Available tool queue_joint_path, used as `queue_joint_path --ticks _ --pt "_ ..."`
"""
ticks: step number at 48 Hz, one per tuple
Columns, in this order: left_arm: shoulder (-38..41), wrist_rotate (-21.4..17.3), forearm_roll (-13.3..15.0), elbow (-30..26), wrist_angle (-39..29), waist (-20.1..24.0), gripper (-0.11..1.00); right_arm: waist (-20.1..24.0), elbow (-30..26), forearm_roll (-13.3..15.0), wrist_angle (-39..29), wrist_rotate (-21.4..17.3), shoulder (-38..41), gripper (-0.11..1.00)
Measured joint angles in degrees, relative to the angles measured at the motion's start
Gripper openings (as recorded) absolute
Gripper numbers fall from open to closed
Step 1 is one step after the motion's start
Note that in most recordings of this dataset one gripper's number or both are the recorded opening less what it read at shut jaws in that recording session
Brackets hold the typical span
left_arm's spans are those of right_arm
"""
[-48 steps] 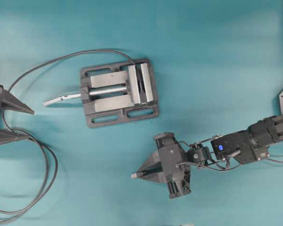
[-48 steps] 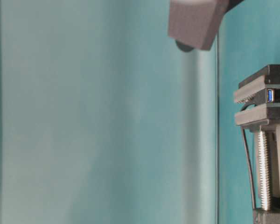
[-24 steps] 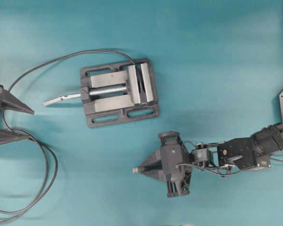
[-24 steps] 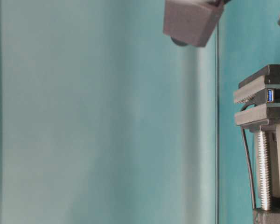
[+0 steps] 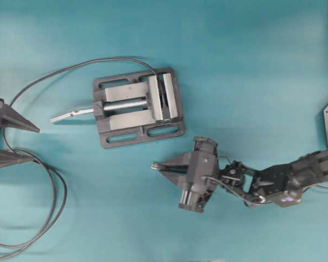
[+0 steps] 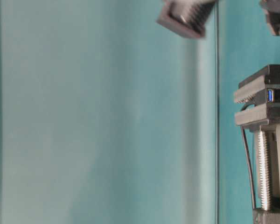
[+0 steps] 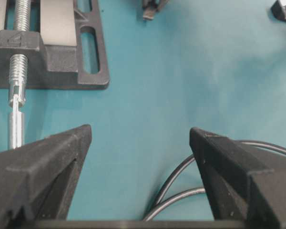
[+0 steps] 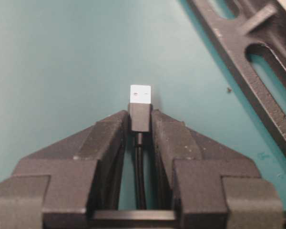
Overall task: Insert the USB cable into the fixed female connector.
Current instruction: 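Lift the cable and swing the right gripper toward the vise port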
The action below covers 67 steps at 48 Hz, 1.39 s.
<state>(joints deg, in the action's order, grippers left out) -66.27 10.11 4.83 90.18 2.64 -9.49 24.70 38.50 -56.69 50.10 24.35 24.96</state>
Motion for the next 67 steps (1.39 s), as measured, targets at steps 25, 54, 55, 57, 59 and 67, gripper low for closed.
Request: queue_joint_path --ticks 25,54,55,57,59,67 --pt "0.0 0.0 0.0 0.0 0.0 -0.1 0.99 4.2 -11.1 -31.3 15.1 18.6 4.3 0.19" --pt "0.0 0.0 0.0 0.0 0.0 -0.1 0.99 8.3 -22.7 -50.0 30.7 22.9 8.8 0.19" --pt "0.0 0.0 0.0 0.0 0.0 -0.1 0.99 8.3 -23.0 -50.4 31.2 22.9 9.1 0.19" --pt "-0.1 0.0 0.0 0.0 0.0 -0.1 0.99 8.3 -23.6 -51.1 32.1 22.9 9.5 0.19" --pt "-0.1 0.0 0.0 0.0 0.0 0.0 0.99 8.3 -24.0 -51.6 33.0 22.9 9.8 0.19" --pt "0.0 0.0 0.0 0.0 0.0 -0.1 0.99 7.9 -25.4 -52.9 35.0 22.8 10.3 0.19"
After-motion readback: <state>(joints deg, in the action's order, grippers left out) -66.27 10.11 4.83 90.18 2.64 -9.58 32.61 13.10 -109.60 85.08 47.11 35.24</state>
